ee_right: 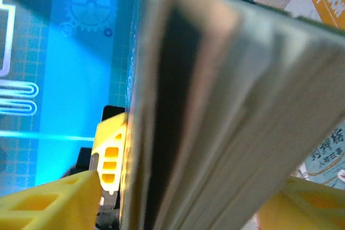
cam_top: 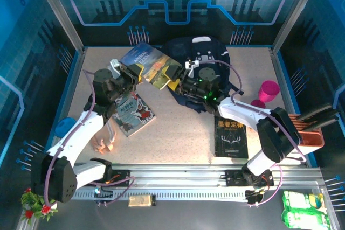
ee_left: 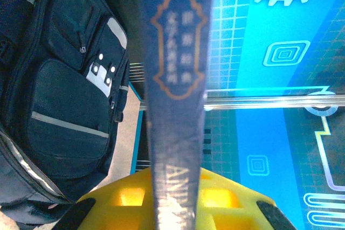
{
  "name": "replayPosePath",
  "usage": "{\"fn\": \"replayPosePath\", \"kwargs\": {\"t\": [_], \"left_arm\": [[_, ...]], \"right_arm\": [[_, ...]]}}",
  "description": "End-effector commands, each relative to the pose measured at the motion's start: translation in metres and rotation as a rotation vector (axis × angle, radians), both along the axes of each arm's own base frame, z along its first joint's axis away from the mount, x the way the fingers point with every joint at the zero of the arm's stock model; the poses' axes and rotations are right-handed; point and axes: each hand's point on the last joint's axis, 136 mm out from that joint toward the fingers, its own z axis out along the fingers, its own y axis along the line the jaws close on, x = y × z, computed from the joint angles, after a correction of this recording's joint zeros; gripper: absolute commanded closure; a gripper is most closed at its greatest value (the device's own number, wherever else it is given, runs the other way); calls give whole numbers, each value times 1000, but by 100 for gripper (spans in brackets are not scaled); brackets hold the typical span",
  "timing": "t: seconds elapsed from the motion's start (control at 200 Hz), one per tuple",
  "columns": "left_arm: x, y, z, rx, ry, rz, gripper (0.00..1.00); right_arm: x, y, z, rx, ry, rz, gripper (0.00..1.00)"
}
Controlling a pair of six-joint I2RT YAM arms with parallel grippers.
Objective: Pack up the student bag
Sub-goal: Pass the book.
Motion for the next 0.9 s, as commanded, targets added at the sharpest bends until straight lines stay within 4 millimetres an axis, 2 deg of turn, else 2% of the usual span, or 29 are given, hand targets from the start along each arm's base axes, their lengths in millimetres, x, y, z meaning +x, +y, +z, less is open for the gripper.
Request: {"fn": "replayPosePath", "kwargs": {"t": [0.0,0.095,0.23,0.37,0.495,0.565,0.62,0.67,0.805,0.895], "left_arm": [[-1,5,26,-42,-91,20,100],[-1,5,22,-35,-82,20,100],[0,6,14,-13,-66,20,100],[0,7,4,24,-52,14,100],[-4,10,-12,118,-30,17,72],[-7,13,-21,191,-18,19,55],[-10,14,-28,262,-15,9,37],[-12,13,-35,321,-8,-14,26],[-15,7,-50,496,12,-95,14],[-13,-6,-56,579,0,-150,8]], "right_arm": [[1,10,14,48,-27,5,34],[1,10,12,45,-30,-10,43],[0,10,17,53,-70,-21,61],[2,4,12,23,-75,-52,80],[6,-7,5,-48,-80,-82,91],[8,-17,2,-88,-86,-106,94],[11,-28,2,-124,-102,-127,94],[13,-41,-1,-165,-97,-147,95],[18,-82,-8,-298,-97,-209,96],[23,-112,-15,-385,-82,-245,96]]}}
